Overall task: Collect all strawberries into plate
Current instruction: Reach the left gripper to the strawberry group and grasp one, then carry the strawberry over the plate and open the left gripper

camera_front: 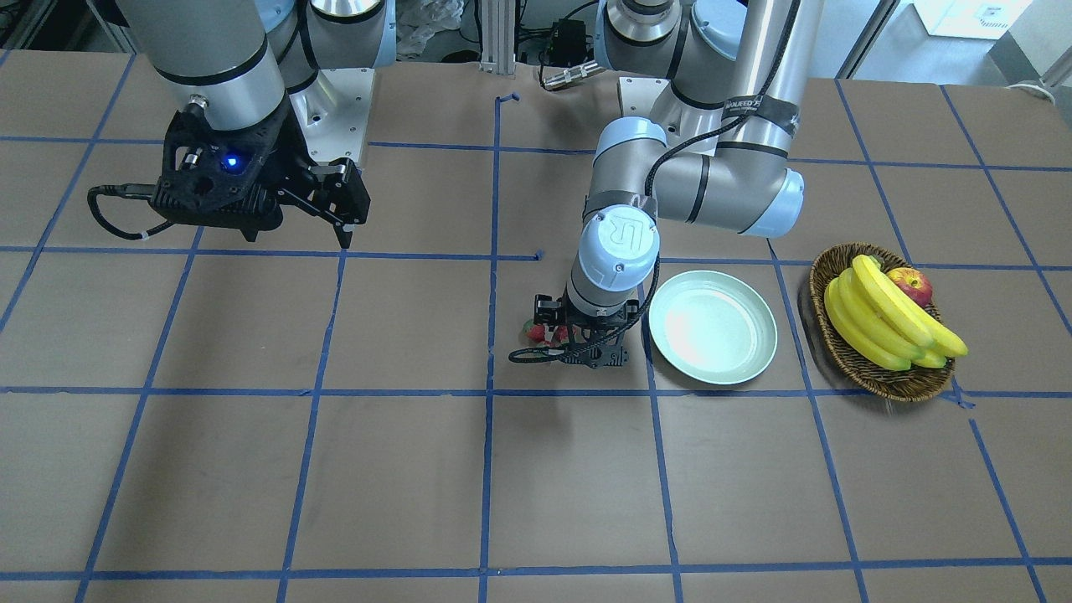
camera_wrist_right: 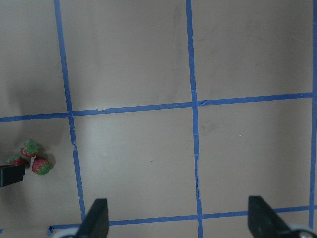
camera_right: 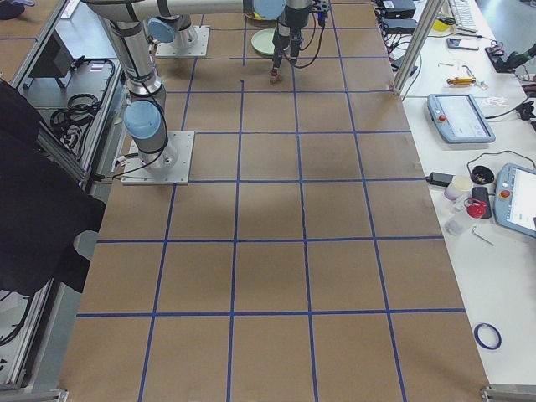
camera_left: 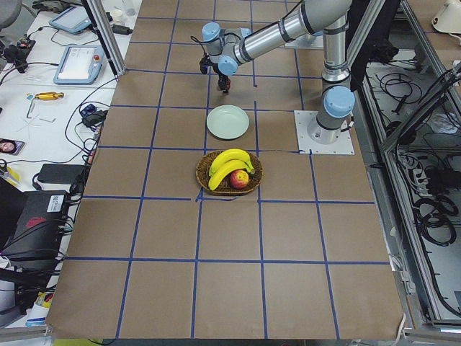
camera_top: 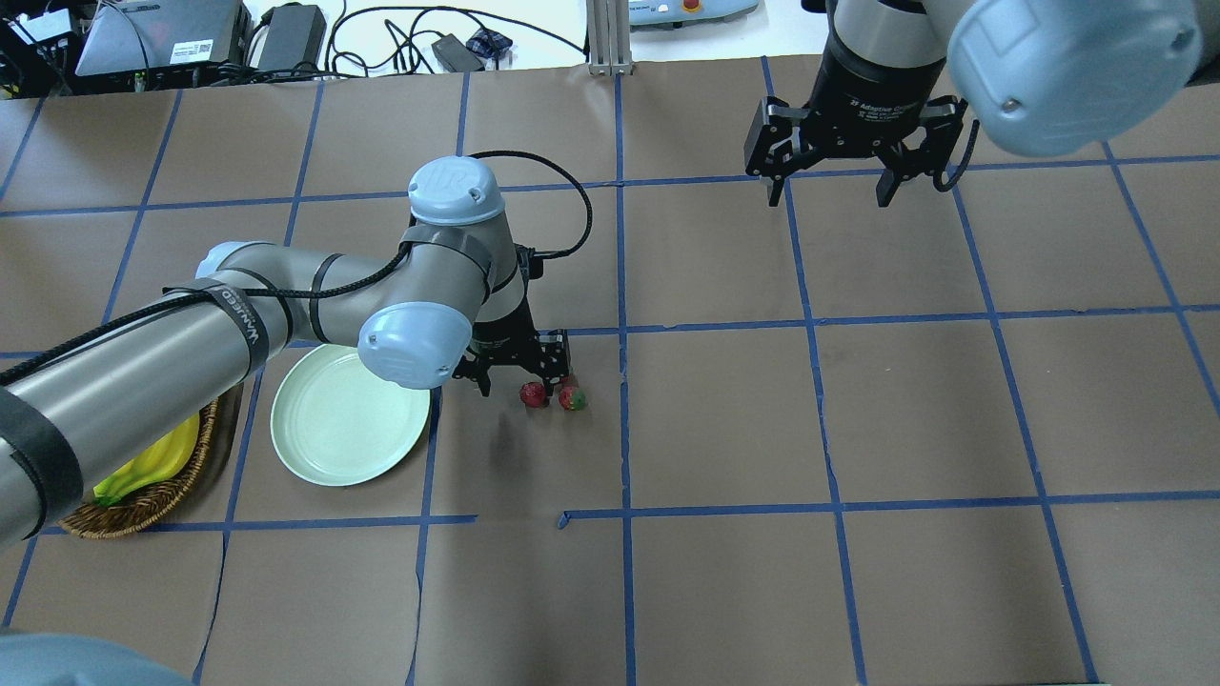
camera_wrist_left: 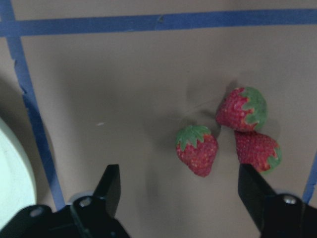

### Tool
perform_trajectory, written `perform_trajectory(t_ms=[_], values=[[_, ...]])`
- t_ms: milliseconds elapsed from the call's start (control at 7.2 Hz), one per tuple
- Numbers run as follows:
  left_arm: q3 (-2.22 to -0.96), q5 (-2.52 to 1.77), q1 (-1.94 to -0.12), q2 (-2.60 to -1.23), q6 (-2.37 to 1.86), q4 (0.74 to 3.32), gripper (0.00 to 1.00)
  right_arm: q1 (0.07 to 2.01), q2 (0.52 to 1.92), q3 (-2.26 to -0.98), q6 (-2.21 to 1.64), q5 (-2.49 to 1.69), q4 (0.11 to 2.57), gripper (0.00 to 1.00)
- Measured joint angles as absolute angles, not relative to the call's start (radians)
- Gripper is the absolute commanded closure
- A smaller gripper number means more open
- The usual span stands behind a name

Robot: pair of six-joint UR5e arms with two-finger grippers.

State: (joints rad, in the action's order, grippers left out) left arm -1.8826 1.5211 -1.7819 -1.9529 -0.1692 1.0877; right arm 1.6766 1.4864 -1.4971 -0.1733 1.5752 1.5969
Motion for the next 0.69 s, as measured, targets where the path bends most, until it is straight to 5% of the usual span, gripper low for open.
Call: perform_trajectory(t_ms=[139,694], values=[[-1.883,1.523,-1.786,-1.964,-0.168,1.085,0.46,1.677,1.486,-1.497,-0.173,1.575,1.597,0.0],[-1.884,1.53,-1.791,-1.976,-0.168,1.073,0.92,1.677,1.486,-1.497,-0.173,1.575,1.597,0.0]])
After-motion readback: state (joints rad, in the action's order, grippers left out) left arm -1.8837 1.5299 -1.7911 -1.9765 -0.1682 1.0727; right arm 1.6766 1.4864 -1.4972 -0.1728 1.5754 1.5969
